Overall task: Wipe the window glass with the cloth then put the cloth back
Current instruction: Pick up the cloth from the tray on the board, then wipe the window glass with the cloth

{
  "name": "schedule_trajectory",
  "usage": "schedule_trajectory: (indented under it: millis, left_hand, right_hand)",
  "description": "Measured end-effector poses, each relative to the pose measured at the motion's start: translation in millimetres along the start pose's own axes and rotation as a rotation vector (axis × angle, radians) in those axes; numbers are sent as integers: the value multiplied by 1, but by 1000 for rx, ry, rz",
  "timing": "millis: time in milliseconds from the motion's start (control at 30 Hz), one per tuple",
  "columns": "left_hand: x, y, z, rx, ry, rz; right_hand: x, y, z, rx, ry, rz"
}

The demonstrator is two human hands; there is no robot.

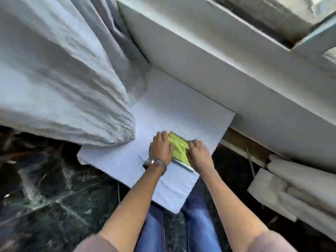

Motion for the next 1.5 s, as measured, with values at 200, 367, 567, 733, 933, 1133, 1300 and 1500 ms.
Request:
schedule_trajectory:
  millis: [200, 367, 567, 733, 933, 1133, 1300, 1500]
  left_hand:
    - [-5, 109, 38, -146, -200, -5]
    - [15, 114, 41, -315, -417, -47]
    - [12, 62, 35, -292, -361, 128]
    - [-19, -30, -10, -901, -360, 90]
    - [-29, -193, -111, -1266, -123, -170]
    - [-39, -383, -230, -1045, 436, -387]
    - [-100, -564, -332, -909, 862, -575]
    - [-177, -760, -401, -621, 1242, -1057]
  right_hand:
    - [43, 83, 5, -113, -54, 111]
    - [53, 94, 8, -59, 7, 206]
    - [29, 36, 0, 507, 115, 405]
    - [-12, -83, 10, 791, 149, 346]
    - [-60, -249, 41, 966, 51, -74]
    - [-117, -449, 68, 925, -105, -736]
    - [-184, -634, 97, 602, -236, -1331]
    - [-252, -843, 118, 239, -171, -1843]
Point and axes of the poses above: each hand's wrist, its own x-axis towards the middle knuckle, its own y-axis out of the palm, z = x × y, the point moved 5 cm from there along x, towards the middle knuckle, and after that the axes turned 10 degrees about y, right-handed, at the moved point
